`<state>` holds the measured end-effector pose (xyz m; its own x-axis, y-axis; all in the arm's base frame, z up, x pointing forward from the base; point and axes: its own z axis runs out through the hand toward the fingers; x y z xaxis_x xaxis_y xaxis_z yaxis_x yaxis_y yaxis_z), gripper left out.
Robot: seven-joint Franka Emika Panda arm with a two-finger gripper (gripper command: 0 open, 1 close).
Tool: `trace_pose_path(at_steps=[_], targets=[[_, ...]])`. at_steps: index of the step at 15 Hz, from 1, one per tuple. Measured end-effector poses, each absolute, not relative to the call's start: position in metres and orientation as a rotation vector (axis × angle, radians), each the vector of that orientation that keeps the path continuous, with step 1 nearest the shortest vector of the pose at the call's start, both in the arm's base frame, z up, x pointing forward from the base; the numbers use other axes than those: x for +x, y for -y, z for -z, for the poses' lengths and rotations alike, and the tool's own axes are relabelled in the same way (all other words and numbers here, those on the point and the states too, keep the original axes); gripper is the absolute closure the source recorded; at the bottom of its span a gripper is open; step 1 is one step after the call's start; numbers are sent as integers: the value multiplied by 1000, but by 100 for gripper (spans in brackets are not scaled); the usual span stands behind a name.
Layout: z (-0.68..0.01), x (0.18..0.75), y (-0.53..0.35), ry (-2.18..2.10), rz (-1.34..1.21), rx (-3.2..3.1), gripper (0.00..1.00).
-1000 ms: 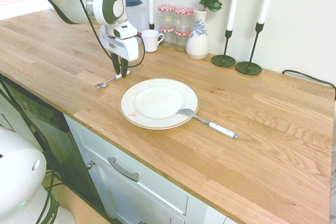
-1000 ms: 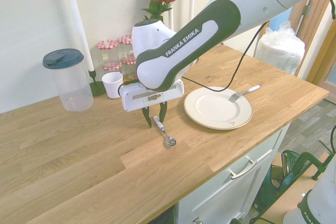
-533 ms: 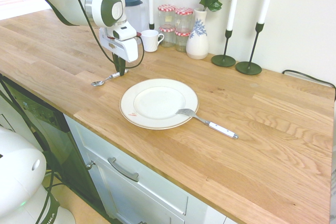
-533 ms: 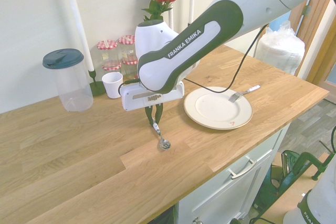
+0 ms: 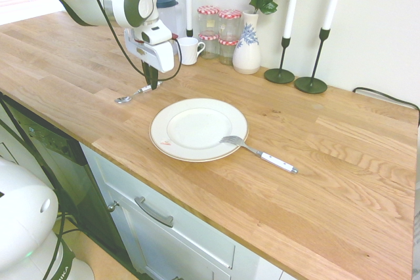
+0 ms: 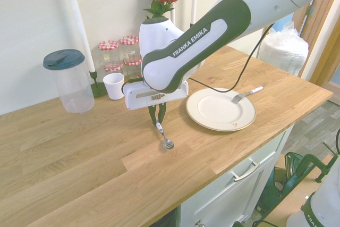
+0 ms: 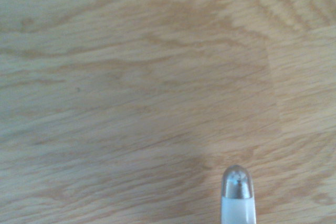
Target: Put the spoon into the plate
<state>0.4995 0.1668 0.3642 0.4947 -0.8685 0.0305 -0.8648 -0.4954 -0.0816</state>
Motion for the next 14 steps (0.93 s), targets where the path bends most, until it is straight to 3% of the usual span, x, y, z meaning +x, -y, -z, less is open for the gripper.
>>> trace_pose_path(at_steps=[8,14], targets=[[-443,484,-36,-1597,149,-2632,100],[-420,429,50,-1540,121,-2685,100]])
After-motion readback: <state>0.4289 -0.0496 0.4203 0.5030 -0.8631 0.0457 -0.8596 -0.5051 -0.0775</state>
